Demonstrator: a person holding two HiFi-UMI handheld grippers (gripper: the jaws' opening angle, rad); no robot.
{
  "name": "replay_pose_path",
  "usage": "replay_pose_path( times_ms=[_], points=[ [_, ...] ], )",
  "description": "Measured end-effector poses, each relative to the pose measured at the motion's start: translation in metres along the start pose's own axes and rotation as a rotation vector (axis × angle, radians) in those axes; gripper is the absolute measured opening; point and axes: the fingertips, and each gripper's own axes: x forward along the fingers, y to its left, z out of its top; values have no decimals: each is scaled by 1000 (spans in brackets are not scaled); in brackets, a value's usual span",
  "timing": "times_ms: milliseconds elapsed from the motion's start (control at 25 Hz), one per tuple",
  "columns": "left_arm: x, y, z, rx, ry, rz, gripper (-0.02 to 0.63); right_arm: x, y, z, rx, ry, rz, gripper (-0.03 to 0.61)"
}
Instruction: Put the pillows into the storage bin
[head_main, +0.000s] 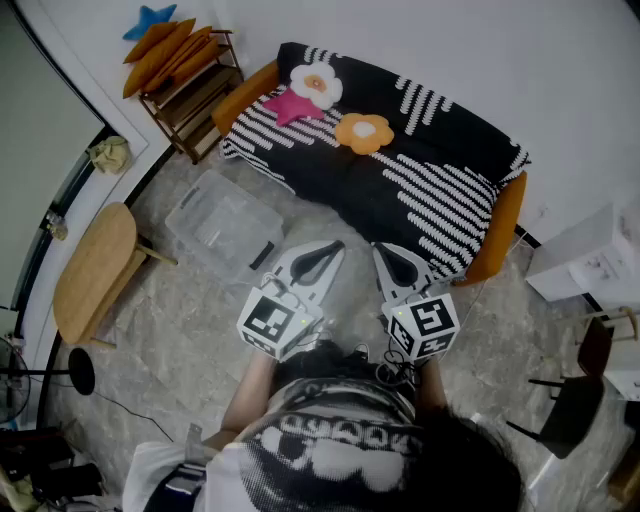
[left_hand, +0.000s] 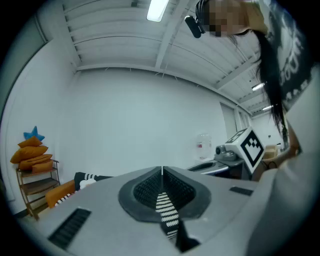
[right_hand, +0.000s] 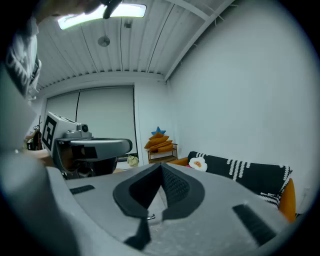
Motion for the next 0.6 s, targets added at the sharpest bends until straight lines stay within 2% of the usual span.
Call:
replay_pose_path(
  times_ms=[240,600],
  points=[
    [-4,11,-7,26,-33,3,9,8,4,0,36,-27,-16,6],
    [-17,34,-8,30,-31,-27,9,32,16,2,92,-38,-31,6]
  ],
)
